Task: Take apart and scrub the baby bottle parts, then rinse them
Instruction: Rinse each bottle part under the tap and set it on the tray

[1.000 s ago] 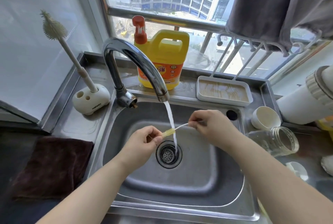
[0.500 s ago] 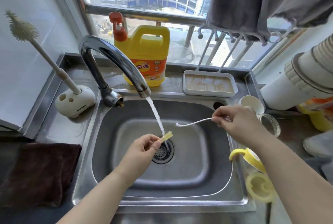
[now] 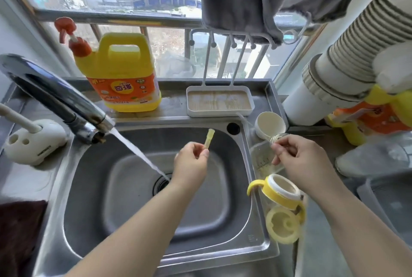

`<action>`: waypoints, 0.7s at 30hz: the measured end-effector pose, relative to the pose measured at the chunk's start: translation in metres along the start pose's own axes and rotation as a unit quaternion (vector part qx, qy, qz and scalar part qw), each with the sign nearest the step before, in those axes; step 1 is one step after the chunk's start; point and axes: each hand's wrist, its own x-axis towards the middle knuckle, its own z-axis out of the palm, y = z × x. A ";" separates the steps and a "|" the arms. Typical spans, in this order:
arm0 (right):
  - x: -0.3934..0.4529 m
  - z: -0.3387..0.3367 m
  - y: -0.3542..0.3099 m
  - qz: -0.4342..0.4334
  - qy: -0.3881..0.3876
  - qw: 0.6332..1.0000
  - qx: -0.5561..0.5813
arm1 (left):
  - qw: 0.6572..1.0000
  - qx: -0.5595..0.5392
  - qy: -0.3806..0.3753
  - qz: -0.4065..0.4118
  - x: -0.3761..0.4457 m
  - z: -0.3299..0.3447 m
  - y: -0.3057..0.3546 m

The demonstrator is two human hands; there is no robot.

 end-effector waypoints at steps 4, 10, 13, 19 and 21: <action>0.015 -0.017 0.008 -0.003 -0.017 1.000 0.013 | 0.997 0.043 0.062 0.004 0.039 0.019 0.032; 0.035 -0.034 0.019 -0.018 -0.031 0.999 0.038 | 0.984 0.118 0.133 0.031 0.098 0.032 0.058; 0.040 -0.035 0.028 -0.020 -0.038 0.998 0.055 | 0.977 0.141 0.156 0.040 0.117 0.041 0.058; 0.038 -0.035 0.042 -0.010 -0.047 0.996 0.075 | 0.972 0.145 0.180 0.037 0.130 0.049 0.045; 0.036 -0.036 0.045 -0.003 -0.043 0.996 0.084 | 0.975 0.112 0.187 0.045 0.126 0.049 0.047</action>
